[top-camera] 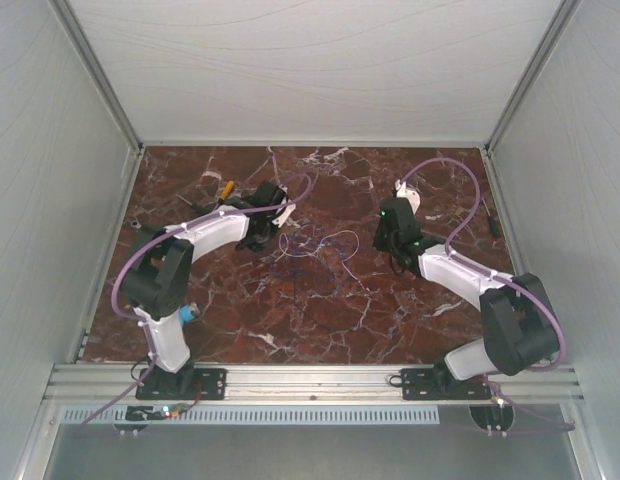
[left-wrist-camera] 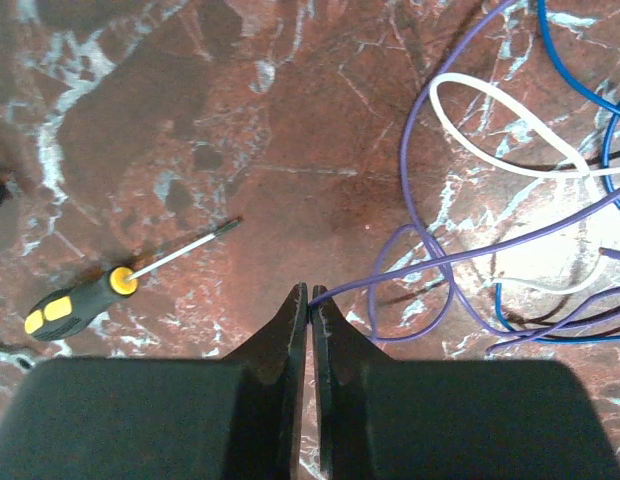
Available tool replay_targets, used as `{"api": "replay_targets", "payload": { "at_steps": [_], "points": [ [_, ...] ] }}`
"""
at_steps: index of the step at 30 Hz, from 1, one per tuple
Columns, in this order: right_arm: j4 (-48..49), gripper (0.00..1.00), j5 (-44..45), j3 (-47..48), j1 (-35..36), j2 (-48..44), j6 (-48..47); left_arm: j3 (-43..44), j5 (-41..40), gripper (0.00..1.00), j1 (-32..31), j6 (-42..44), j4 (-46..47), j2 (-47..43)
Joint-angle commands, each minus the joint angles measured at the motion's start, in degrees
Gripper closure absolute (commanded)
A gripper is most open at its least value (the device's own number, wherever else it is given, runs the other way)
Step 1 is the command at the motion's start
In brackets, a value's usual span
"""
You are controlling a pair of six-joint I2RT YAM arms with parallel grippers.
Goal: Zip-tie the wires
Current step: Straighten the cable at the center of the board.
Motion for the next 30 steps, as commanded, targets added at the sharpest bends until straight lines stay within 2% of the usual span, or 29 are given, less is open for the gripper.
{"api": "replay_targets", "payload": {
  "at_steps": [1, 6, 15, 20, 23, 30],
  "points": [
    [1.95, 1.00, 2.29, -0.69, -0.50, 1.10, 1.76, 0.86, 3.13, 1.00, -0.77, -1.33, -0.24, 1.58],
    [1.25, 1.00, 2.63, -0.24, -0.47, 2.19, 2.12, 0.70, 3.81, 0.96, -1.63, -2.24, -0.34, 2.66],
    [-0.33, 1.00, 3.32, 1.88, -0.56, 6.82, 2.13, 0.52, 2.70, 0.70, -2.01, -4.25, -0.22, 2.39],
    [-0.44, 1.00, 3.84, 1.92, -0.56, 6.41, 1.97, 0.03, 2.27, 0.60, -2.00, -4.79, 0.09, 1.33],
    [-0.40, 0.95, 3.80, 1.90, -0.58, 6.22, 1.78, -0.26, 2.09, 0.53, -2.01, -5.00, 0.24, 0.74],
    [-0.39, 0.81, 3.92, 1.81, -0.92, 5.26, 1.10, -1.40, 2.07, 0.30, -2.01, -5.36, 0.86, -1.76]
  ]
}}
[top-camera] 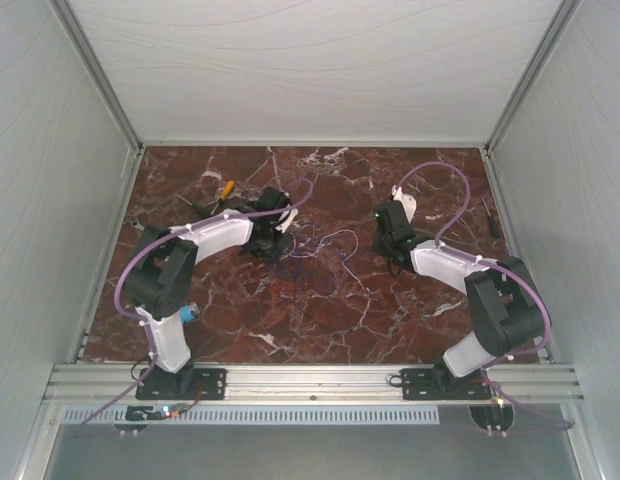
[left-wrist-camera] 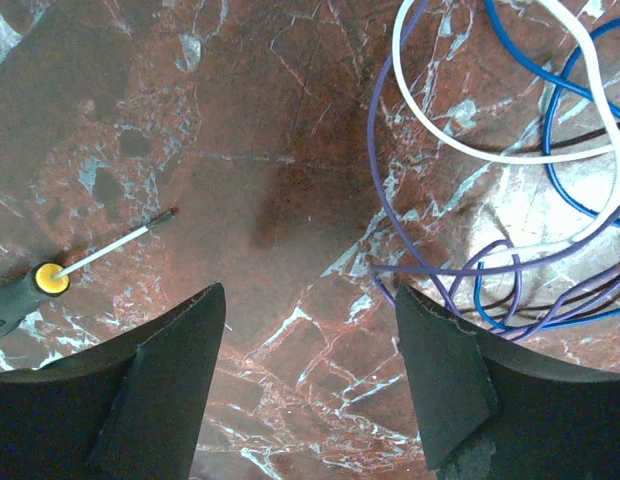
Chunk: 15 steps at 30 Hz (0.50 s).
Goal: Zip-tie the wires
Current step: Straighten the cable at the center of the board.
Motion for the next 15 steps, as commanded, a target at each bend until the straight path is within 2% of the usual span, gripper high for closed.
{"api": "replay_targets", "payload": {
  "at_steps": [1, 2, 3, 6, 8, 15],
  "points": [
    [0.75, 0.76, 1.56, 1.21, -0.74, -1.82, -0.15, -0.40, -0.52, 0.29, -0.41, -0.60, 0.97, -3.59],
    [0.69, 0.73, 1.60, 1.20, -0.81, -2.10, -0.19, -0.59, -0.51, 0.26, -0.41, -0.63, 1.14, -4.06],
    [0.69, 0.70, 1.71, 1.14, -0.92, -2.40, -0.28, -0.72, -0.47, 0.19, -0.41, -0.69, 1.26, -4.49],
    [0.49, 0.66, 2.43, 0.85, -1.00, -3.67, -0.71, -1.05, -0.80, 0.11, -0.41, -0.77, 1.36, -5.70],
    [0.28, 0.63, 2.85, 0.74, -1.02, -4.80, -0.96, -1.21, -1.24, 0.01, -0.41, -0.84, 1.40, -6.70],
    [2.76, 0.56, 2.76, -2.44, -0.73, -13.61, -1.98, -3.10, -2.90, 0.00, -0.41, -1.00, 2.43, -13.70]
  ]
}}
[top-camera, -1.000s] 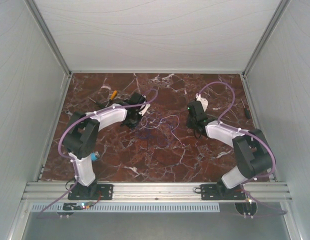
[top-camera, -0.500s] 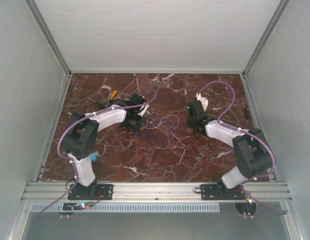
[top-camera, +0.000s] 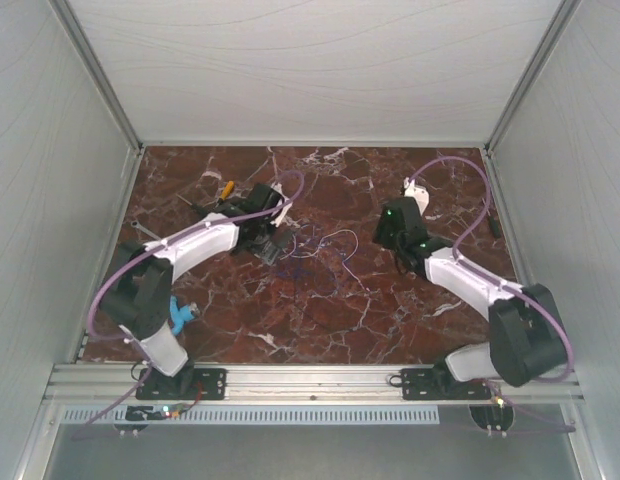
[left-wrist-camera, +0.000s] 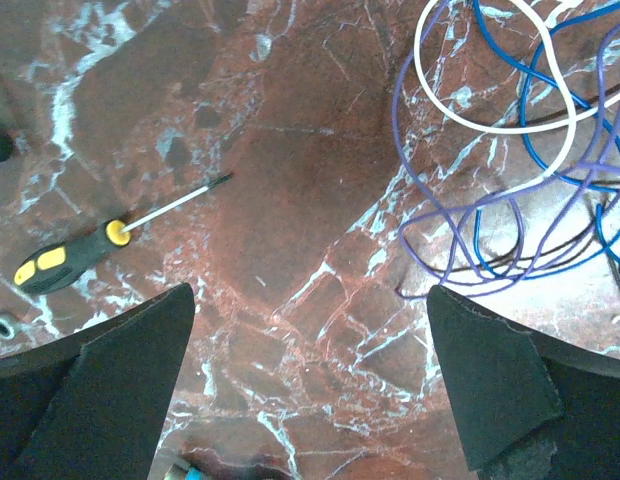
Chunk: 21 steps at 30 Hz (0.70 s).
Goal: Zip-tie the wires
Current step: Straighten the cable at the center of the board.
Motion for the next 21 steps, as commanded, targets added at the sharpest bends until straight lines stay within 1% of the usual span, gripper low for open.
{"api": "replay_targets", "payload": {
  "at_steps": [1, 4, 7, 11, 16, 18, 21],
  "points": [
    [2.24, 0.56, 1.53, -1.55, 0.26, -6.68, -0.71, -0.79, -2.13, 0.00, -0.41, -0.25, 2.63, -6.59],
    [-1.09, 0.55, 1.73, -0.24, 2.80, -9.56, -0.61, -1.71, -2.90, 0.00, -0.41, -0.06, 4.34, -10.56],
    [-5.91, 0.55, 3.01, 0.45, 7.36, -12.64, 0.69, -2.36, -3.90, 0.01, -0.45, 0.01, 6.03, -14.33],
    [-12.61, 0.52, 1.44, -0.07, 13.11, -16.09, 3.85, -3.39, -4.71, 0.01, -0.41, 0.29, 8.70, -19.03],
    [-23.92, 0.48, -1.74, -0.79, 20.41, -18.70, 14.83, -5.01, -6.99, 0.01, -0.20, 0.85, 12.39, -23.64],
    [-26.24, 0.44, -2.30, -1.71, 24.00, -19.00, 20.18, -5.28, -6.99, 0.01, 0.29, 0.76, 12.87, -24.84],
    [-28.78, 0.42, -0.92, -2.82, 29.49, -18.15, 29.96, -5.54, -7.07, 0.01, 0.68, 0.59, 13.60, -26.35]
  ]
}}
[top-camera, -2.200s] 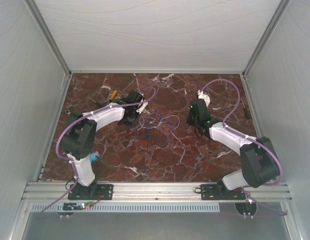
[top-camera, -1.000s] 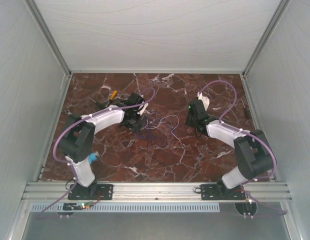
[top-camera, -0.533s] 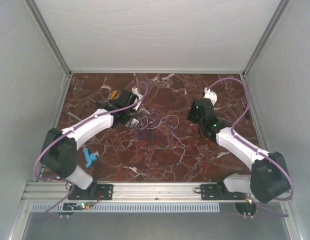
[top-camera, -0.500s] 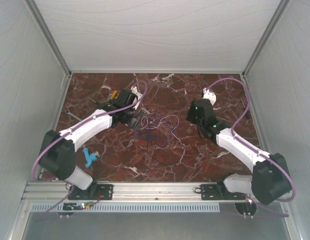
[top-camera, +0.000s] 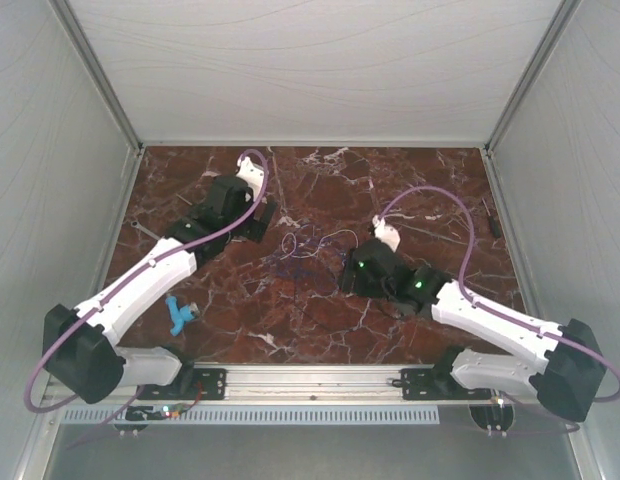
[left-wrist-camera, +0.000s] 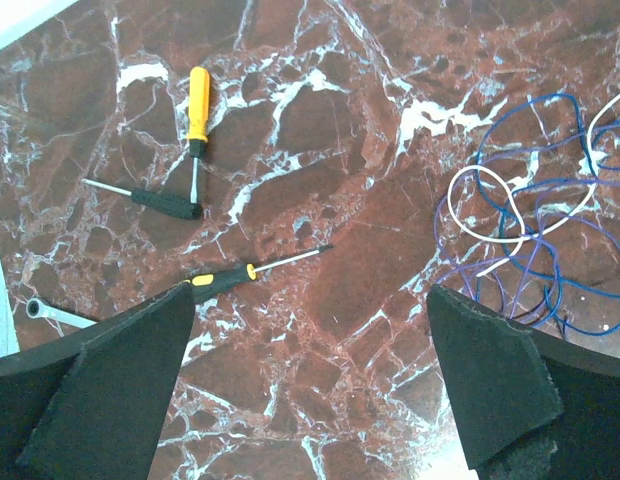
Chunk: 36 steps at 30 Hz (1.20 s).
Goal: Zip-tie the wires
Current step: Straighten the cable at the center of the board, then pick up the ribbon at the center of the board.
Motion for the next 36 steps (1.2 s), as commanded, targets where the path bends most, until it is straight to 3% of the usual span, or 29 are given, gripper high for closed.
{"api": "replay_targets", "payload": {
  "at_steps": [1, 8, 14, 24, 36],
  "points": [
    [-8.74, 0.42, 1.16, -1.42, 6.74, 0.63, 18.67, 0.02, -1.45, 0.01, 0.59, 0.14, 4.45, -2.80],
    [-18.03, 0.44, 5.01, 2.54, 15.47, 10.14, 40.57, -0.52, -0.21, 0.00, 0.80, 0.23, 5.17, -3.78],
    [-22.30, 0.45, 8.19, 6.91, 21.22, 17.20, 49.96, -0.54, 1.12, 0.00, 0.80, 0.24, 4.98, -3.84],
    [-24.27, 0.45, 9.77, 9.79, 21.93, 25.83, 55.65, -0.43, 3.51, 0.00, 0.82, -0.05, 4.49, -3.62],
    [-23.38, 0.47, 10.11, 8.10, 19.30, 30.40, 54.41, -0.49, 3.86, 0.01, 0.83, 0.12, 4.00, -2.92]
  ]
}}
